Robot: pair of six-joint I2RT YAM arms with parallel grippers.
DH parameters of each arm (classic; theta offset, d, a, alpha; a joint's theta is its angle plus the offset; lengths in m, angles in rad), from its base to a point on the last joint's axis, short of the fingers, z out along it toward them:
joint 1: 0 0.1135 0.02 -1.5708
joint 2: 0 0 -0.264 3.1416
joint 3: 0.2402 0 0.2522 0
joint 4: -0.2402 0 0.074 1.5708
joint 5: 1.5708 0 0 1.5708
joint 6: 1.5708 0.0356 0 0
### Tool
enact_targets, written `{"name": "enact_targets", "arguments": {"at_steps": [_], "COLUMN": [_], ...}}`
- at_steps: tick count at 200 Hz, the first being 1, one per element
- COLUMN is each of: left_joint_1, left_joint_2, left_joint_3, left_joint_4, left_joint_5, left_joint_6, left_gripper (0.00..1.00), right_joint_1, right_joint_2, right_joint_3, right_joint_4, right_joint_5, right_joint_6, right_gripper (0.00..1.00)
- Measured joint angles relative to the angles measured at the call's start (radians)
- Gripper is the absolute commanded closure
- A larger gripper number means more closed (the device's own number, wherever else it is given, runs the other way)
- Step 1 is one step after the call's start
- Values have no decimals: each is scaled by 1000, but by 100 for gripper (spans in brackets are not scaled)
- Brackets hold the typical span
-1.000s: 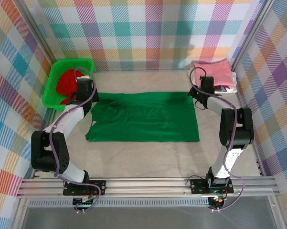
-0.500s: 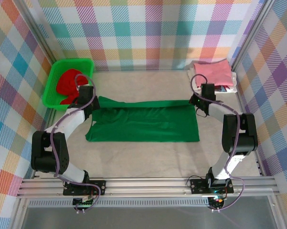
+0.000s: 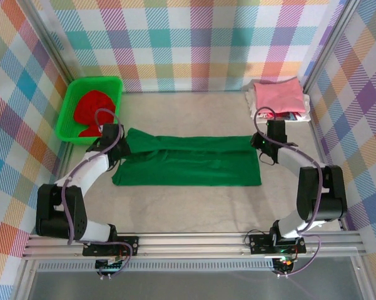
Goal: Fold and stack the t-shirts
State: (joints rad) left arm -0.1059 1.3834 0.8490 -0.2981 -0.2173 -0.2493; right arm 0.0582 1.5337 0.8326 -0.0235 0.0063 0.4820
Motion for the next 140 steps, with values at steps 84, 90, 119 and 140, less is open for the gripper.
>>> {"name": "enact_targets", "arguments": {"at_steps": [84, 90, 119, 140], "left_joint_1": [-45, -49, -64, -74], "left_joint_2": [-54, 6, 290, 432], "left_joint_3": [54, 112, 385, 509], "left_joint_4": [-78, -85, -119, -157], "left_joint_5": [117, 122, 132, 134], "left_joint_6": [35, 48, 100, 121], "left_gripper": [48, 47, 40, 39], "right_joint_1": [66, 84, 164, 204], "right_joint_2": [-112, -95, 4, 47], "right_joint_3": [12, 36, 141, 163], "right_joint_4": [-109, -105, -67, -58], "right_joint_5": [2, 0, -6, -11], "right_joint_6": [11, 7, -1, -5], "right_gripper": [69, 68, 67, 67]}}
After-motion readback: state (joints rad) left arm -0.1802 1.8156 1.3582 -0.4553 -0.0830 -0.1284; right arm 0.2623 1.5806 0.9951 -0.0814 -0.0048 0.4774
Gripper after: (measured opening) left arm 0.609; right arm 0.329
